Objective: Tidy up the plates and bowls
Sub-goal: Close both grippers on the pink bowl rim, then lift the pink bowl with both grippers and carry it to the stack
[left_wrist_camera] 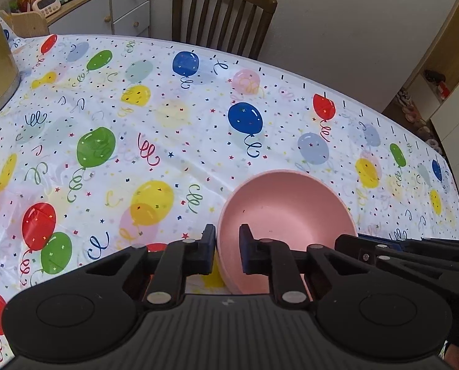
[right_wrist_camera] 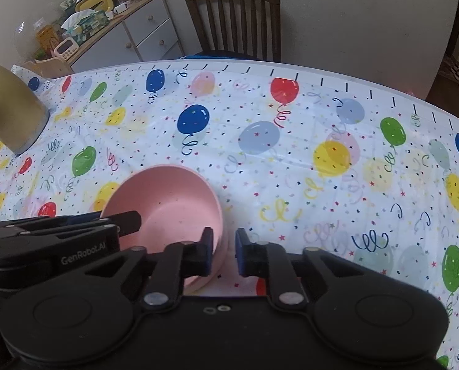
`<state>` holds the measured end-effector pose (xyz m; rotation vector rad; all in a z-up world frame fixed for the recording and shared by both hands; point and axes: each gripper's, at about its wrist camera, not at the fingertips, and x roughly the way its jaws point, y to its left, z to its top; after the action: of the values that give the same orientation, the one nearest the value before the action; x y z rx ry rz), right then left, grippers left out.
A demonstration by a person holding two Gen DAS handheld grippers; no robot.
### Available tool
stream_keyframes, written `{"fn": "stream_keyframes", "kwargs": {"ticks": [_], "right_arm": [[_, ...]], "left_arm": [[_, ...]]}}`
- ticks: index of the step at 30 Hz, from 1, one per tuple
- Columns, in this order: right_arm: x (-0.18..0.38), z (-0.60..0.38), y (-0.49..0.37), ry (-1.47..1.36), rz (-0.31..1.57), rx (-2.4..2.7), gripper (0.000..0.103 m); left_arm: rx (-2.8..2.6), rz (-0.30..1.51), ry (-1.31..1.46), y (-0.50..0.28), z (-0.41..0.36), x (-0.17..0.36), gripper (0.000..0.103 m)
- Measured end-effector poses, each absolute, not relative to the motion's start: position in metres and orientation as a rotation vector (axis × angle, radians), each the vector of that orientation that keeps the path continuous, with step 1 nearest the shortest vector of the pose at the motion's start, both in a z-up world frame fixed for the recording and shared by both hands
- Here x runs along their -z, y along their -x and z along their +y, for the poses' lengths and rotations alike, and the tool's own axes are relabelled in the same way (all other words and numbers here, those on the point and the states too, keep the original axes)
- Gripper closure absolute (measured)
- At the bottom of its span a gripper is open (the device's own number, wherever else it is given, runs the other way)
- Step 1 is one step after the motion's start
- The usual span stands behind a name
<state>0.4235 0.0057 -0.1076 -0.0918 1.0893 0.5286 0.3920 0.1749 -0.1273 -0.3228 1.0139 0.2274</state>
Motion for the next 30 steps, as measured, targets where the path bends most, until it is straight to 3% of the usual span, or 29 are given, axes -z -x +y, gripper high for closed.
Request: {"fn": "stream_keyframes", "kwargs": {"ticks": [11,30], "right_arm": [[0.097,0.002,-0.403,0.123,1.117,-0.504,0.098],[0.043,-0.037,-0.297,0.12,1.137,-0.519,0.098]], "left_arm": [[-0.217,1.06,0.31,-0.365,0.162,0.113,0.091],[-0.151,1.076,0.279,-0.247,0.126,0.056,0.091]]}}
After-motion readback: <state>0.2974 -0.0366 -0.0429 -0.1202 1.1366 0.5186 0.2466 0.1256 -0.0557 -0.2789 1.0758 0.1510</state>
